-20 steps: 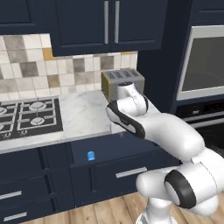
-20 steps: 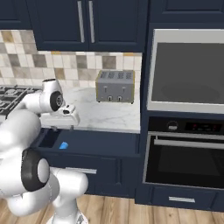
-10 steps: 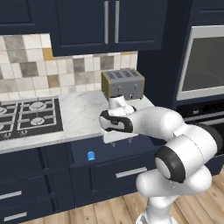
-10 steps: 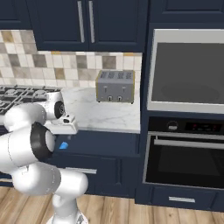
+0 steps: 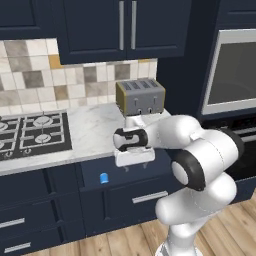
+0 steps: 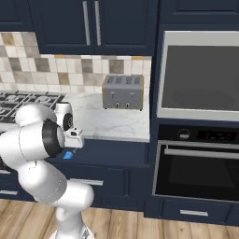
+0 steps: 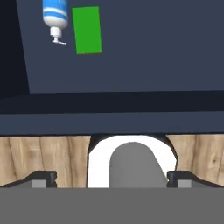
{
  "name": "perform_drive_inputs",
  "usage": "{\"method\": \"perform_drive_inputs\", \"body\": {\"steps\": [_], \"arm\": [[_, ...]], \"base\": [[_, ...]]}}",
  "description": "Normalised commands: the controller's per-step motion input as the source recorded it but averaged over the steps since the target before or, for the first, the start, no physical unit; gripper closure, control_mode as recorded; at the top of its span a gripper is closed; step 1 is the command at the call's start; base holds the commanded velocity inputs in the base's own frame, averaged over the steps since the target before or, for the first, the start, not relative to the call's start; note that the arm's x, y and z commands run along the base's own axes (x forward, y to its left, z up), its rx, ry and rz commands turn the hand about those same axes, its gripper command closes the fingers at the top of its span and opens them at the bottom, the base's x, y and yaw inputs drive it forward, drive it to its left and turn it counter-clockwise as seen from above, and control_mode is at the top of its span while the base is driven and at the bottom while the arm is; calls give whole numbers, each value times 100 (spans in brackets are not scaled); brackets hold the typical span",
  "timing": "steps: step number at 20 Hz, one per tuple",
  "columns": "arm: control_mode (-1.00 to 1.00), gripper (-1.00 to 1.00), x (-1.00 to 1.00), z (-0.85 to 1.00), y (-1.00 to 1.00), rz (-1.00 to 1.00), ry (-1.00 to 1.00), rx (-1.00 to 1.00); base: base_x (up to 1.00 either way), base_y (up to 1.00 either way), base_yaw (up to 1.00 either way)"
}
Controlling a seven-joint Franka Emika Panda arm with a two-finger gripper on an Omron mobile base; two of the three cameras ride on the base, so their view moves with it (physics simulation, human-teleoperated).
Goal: Restock the sink supplies by placing the sponge and soap dispenser on the counter and next to the sink. Make sure the soap dispenser is upright.
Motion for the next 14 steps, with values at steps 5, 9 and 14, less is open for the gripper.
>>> {"method": "perform_drive_inputs", "body": {"steps": [5, 9, 14], "arm": [[-100, -100, 21, -38, 6, 0, 0, 3], [-100, -100, 54, -24, 0, 0, 0, 3], [-100, -100, 42, -39, 0, 0, 0, 1]], "base": [[0, 0, 0], [0, 0, 0], [0, 0, 0]]}}
